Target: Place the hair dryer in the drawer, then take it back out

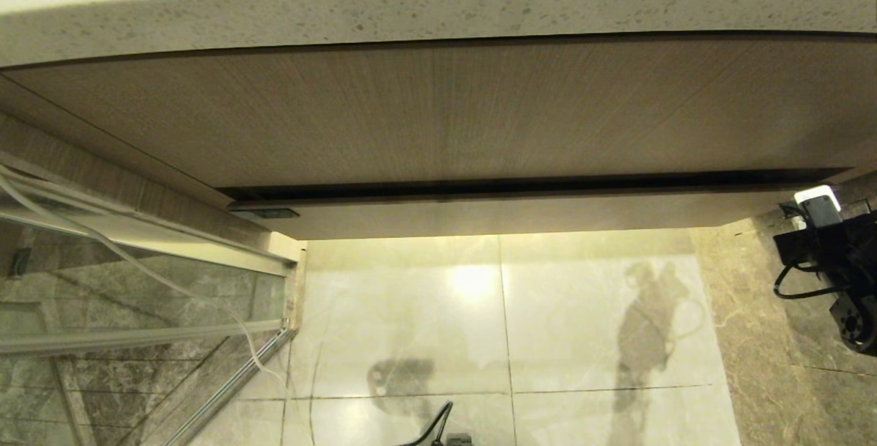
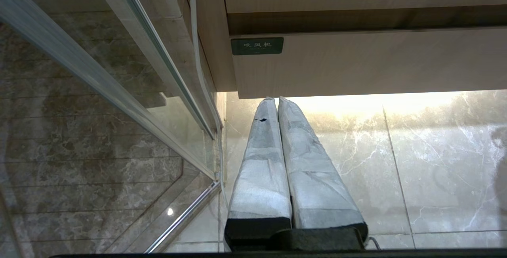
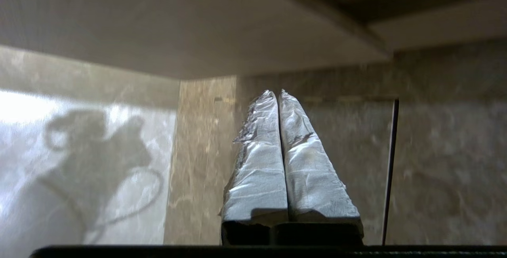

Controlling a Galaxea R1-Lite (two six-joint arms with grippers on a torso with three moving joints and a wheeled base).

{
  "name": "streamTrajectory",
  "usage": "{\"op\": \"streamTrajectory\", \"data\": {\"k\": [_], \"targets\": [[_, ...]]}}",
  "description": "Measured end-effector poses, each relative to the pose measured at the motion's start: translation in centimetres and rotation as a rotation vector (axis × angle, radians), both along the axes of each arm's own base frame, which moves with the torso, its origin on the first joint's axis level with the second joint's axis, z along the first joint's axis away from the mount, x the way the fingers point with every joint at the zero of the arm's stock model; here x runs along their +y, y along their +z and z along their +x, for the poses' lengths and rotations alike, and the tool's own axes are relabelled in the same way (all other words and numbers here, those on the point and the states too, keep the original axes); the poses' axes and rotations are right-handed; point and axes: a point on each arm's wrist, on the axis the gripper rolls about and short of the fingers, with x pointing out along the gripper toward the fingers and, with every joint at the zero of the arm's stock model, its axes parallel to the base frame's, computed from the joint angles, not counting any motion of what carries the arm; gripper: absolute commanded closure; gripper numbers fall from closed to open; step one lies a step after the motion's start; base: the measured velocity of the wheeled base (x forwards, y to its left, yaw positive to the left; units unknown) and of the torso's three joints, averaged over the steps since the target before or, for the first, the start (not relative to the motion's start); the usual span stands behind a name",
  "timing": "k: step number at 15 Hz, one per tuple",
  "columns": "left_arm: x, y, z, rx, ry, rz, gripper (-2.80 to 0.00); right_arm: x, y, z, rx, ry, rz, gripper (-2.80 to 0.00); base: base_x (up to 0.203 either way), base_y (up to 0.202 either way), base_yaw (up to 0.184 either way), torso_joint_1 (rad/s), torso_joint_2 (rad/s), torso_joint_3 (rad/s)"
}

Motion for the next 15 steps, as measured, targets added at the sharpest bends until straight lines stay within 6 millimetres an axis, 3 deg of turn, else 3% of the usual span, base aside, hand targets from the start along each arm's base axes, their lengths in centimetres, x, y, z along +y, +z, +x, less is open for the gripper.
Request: {"op": "streamTrajectory", "data": {"k": [9, 15], "targets": [[0.0, 0.0, 0.0, 0.0, 0.0, 0.0, 0.0, -0.1, 0.5, 4.0, -0.096, 0.039, -0.04, 0.0, 0.0, 0.0, 0.0, 0.0, 0.0, 0.0], [0.0, 0.0, 0.0, 0.0, -0.001, 0.0, 0.0, -0.3, 0.5, 5.0, -0.124, 0.04, -0.051, 0.0, 0.0, 0.0, 0.0, 0.0, 0.0, 0.0]]}}
